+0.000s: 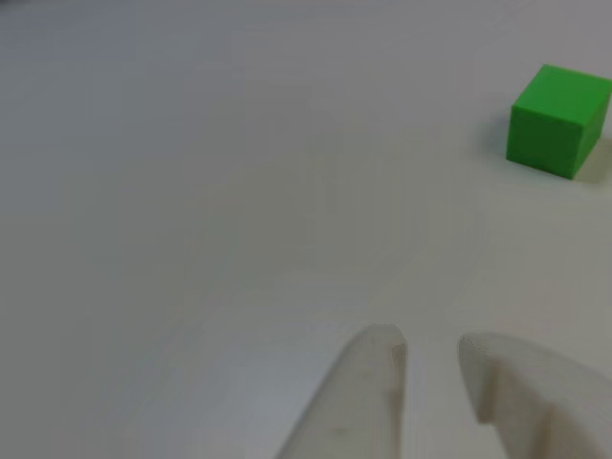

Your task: Pick up green cube and drop it in the blue box

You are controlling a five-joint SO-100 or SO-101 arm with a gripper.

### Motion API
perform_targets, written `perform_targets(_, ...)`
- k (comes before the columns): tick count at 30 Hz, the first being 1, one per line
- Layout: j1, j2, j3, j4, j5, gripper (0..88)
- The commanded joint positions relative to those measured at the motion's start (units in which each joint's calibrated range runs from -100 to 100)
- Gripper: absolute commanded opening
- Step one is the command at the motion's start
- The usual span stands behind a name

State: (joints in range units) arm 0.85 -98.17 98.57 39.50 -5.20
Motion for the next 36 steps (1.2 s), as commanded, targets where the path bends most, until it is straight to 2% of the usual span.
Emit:
perform_targets(1, 2.3, -0.7, -3.8, -1.5, 0.2, 1.8)
perform_targets(11, 8.9, -0.2, -3.8, -1.5, 0.2, 1.8)
perform_targets(21, 9.4, 1.2, -7.1, -1.5, 0.2, 1.8)
perform_targets(36, 9.3, 35.9, -36.2, -1.4, 0.1, 1.8)
